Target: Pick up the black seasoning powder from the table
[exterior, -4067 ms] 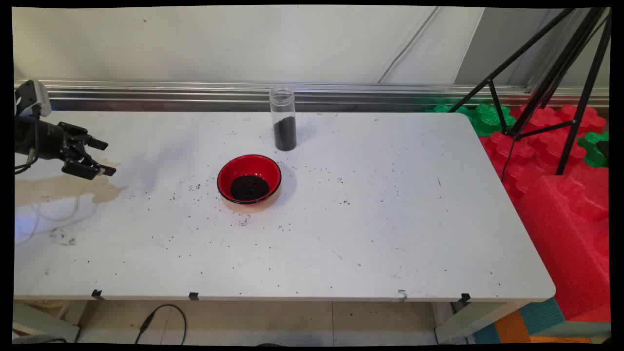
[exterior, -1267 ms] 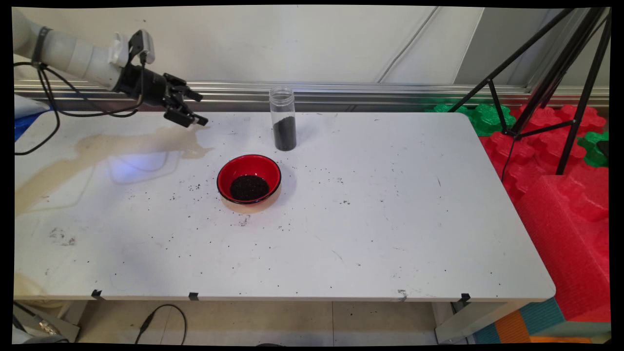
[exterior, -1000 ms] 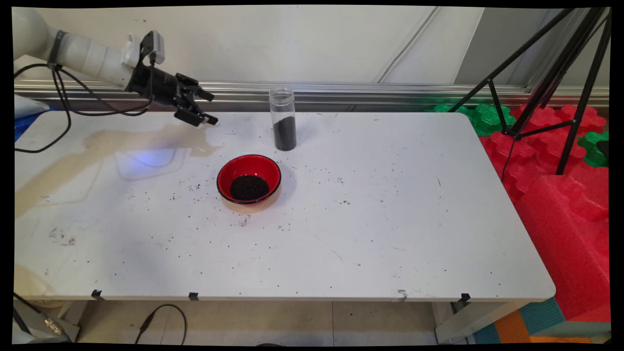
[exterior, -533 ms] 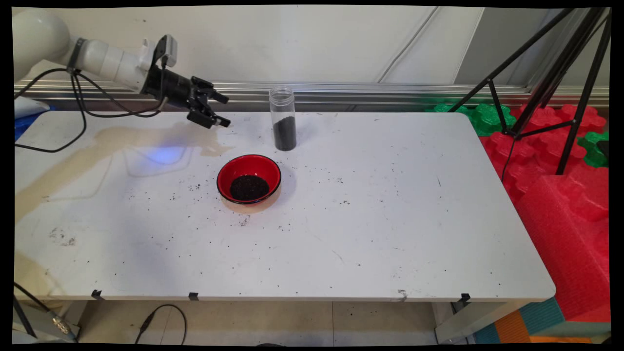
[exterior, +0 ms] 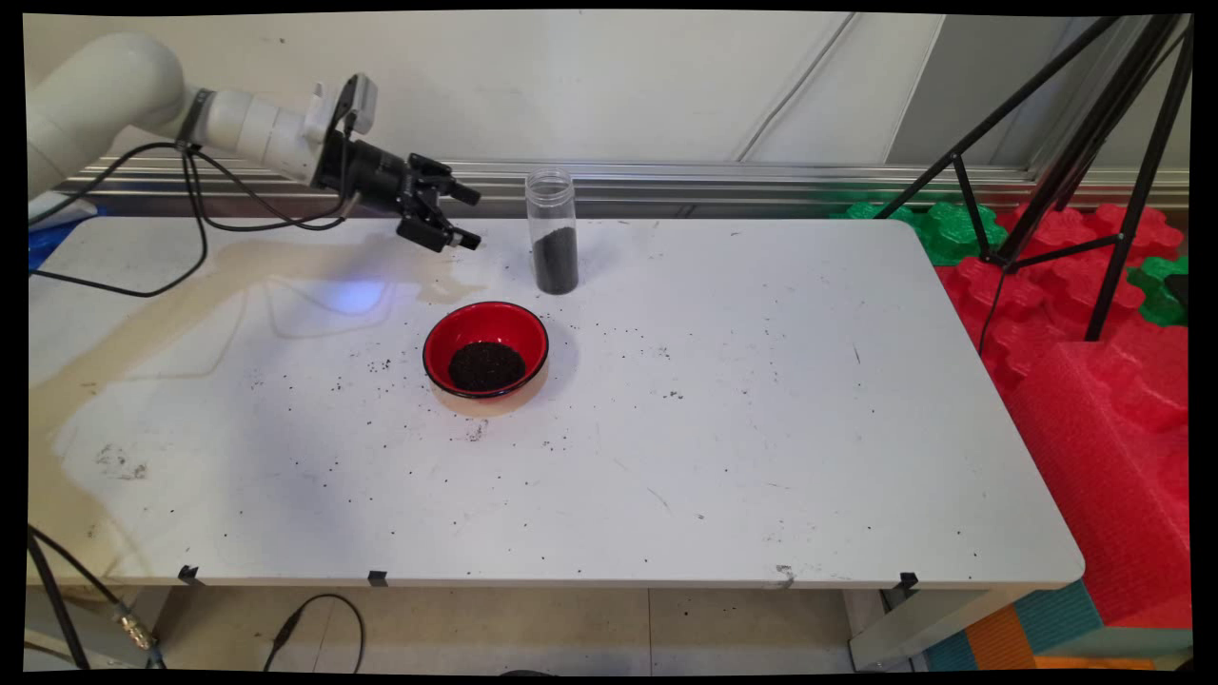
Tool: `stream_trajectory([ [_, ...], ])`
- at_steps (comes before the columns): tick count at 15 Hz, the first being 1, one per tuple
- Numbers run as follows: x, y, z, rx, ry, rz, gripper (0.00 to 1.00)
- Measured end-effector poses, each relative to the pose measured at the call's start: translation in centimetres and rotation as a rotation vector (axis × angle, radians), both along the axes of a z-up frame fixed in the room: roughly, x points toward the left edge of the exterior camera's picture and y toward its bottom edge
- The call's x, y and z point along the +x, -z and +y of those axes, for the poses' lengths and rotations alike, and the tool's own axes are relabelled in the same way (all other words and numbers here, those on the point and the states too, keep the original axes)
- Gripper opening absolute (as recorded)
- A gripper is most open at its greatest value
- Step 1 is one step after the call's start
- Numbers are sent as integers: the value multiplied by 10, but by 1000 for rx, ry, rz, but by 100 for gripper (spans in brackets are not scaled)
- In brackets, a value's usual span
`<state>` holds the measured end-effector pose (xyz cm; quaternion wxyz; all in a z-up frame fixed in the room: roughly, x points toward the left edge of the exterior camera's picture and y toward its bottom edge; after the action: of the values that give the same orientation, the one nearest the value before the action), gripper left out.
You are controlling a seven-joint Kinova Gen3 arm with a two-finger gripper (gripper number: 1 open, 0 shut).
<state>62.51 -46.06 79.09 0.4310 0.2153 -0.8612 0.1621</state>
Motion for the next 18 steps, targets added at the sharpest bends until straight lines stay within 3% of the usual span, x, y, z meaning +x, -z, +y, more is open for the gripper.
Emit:
stream_trajectory([
  [18,-43,39,-56,-39,151,126,100],
])
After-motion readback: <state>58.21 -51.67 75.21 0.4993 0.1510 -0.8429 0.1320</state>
